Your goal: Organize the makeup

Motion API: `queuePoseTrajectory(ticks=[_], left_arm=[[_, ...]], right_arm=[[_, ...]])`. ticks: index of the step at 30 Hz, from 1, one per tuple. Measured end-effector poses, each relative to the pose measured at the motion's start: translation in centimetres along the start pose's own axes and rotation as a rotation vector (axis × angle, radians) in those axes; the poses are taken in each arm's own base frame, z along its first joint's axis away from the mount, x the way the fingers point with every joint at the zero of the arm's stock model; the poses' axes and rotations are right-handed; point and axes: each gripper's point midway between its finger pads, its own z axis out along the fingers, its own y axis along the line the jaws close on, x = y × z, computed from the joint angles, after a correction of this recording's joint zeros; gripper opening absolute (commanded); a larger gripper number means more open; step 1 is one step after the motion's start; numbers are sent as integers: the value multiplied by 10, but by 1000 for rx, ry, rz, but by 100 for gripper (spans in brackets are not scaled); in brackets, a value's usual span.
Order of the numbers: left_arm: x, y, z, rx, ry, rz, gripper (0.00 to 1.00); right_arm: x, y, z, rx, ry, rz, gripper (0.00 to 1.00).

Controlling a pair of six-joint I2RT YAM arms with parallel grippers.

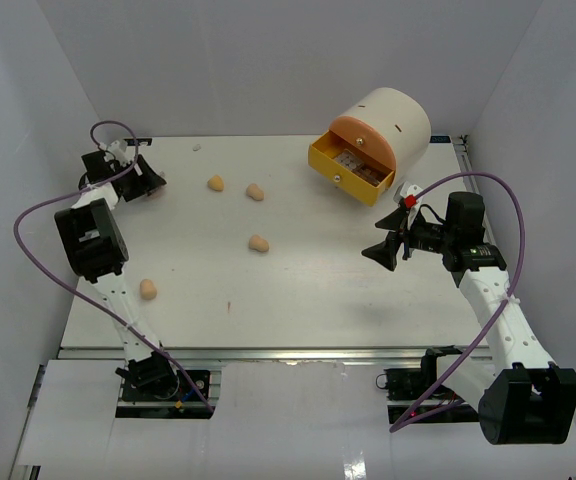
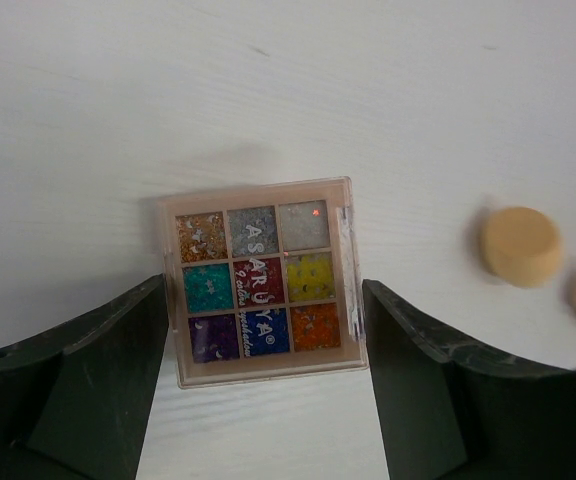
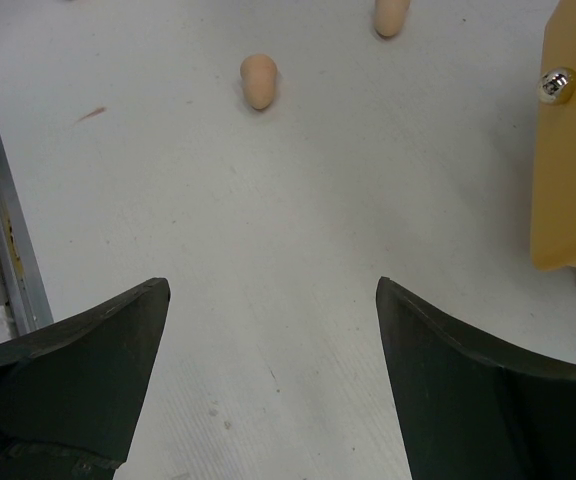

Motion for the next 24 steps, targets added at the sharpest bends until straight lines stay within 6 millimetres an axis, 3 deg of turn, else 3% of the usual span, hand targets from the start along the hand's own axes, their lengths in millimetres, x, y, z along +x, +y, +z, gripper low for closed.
queuePoseTrajectory(ticks=[3,7,12,15,19,24], left_arm=[[4,-56,9,161,10,-59,11],[16,-161,20,378,60,-37,11],[66,-334,7,650,144,128,10],[101,-415,-14,784,169,233,10],[124,-479,-24,846,124,367,10],[126,-534,-33,861,-12,526,14]], right_arm=[[-1,-1,-1,7,1,-5,90],[-1,-3,-2,25,5,-11,90],[-1,-6,-5,44,5,-16,90],[-2,-8,-7,55,4,-17,90],[-2,-11,-9,70,3,-18,90],[-2,-13,-11,79,2,-16,90]])
